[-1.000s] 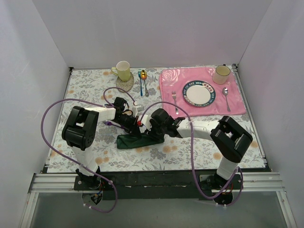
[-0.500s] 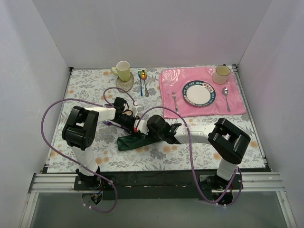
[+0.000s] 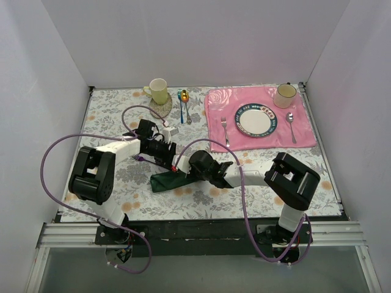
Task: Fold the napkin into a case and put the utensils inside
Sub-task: Stuff the top corner of the smaller-rectangle-folded napkin at the center of the board.
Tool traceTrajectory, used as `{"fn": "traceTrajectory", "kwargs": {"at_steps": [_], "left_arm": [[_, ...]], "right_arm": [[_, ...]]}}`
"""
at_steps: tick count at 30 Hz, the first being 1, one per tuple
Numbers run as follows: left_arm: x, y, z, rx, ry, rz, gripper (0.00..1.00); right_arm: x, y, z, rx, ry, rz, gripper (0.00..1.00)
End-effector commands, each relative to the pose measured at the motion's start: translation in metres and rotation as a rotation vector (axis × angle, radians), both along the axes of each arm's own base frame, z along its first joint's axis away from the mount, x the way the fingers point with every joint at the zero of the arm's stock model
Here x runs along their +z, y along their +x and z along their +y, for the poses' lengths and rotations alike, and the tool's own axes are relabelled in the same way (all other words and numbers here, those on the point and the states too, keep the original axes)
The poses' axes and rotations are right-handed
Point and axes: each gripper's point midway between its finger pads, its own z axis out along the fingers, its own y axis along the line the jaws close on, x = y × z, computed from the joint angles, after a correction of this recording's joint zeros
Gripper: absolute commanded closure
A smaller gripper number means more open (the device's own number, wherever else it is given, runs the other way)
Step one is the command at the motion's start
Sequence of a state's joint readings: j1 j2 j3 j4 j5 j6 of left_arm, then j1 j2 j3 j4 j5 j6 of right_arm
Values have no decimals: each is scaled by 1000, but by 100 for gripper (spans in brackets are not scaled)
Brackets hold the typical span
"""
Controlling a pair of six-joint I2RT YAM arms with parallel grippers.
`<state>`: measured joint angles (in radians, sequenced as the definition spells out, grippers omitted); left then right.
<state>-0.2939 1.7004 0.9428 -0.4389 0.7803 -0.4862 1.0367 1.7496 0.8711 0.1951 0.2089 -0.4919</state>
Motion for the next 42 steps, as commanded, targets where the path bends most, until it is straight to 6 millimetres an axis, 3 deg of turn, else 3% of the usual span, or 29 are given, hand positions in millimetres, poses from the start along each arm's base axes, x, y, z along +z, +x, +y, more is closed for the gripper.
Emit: {"fn": "traceTrajectory", "kwargs": {"at_steps": [1,5,10,14,20,22,24,28,31,35,42], "left_arm": [[38,4,5,-13,-72,-116,60],[41,-19,9,-101,-82,-112,63],[39,-40,10,-176,-109,-69,80],[15,-41,13,-164,-70,6,88],[-31,-21,26,-12,88,94,92],[-39,-17,30,20,116,117,91],[-33,-17,27,10,90,114,86],[12,-2,17,-1,-23,-23,71],[26,13,14,-10,-40,-75,62],[21,24,15,-54,-14,-110,55],[3,23,6,-128,0,-66,52]], "right_arm": [[-34,-9,-24,-13,-116,48,99],[-34,-9,-22,-19,-112,54,99],[-35,-10,-23,-19,-119,66,99],[-35,-9,-22,-20,-117,63,99],[-34,-11,-22,-10,-117,65,99],[-33,-11,-22,-6,-115,64,99],[-34,-13,-23,-3,-113,67,99],[-34,-13,-24,-4,-112,62,99],[-34,-13,-25,-5,-113,61,99],[-32,-12,-25,-6,-107,58,99],[-32,-12,-24,-4,-107,57,99]]}}
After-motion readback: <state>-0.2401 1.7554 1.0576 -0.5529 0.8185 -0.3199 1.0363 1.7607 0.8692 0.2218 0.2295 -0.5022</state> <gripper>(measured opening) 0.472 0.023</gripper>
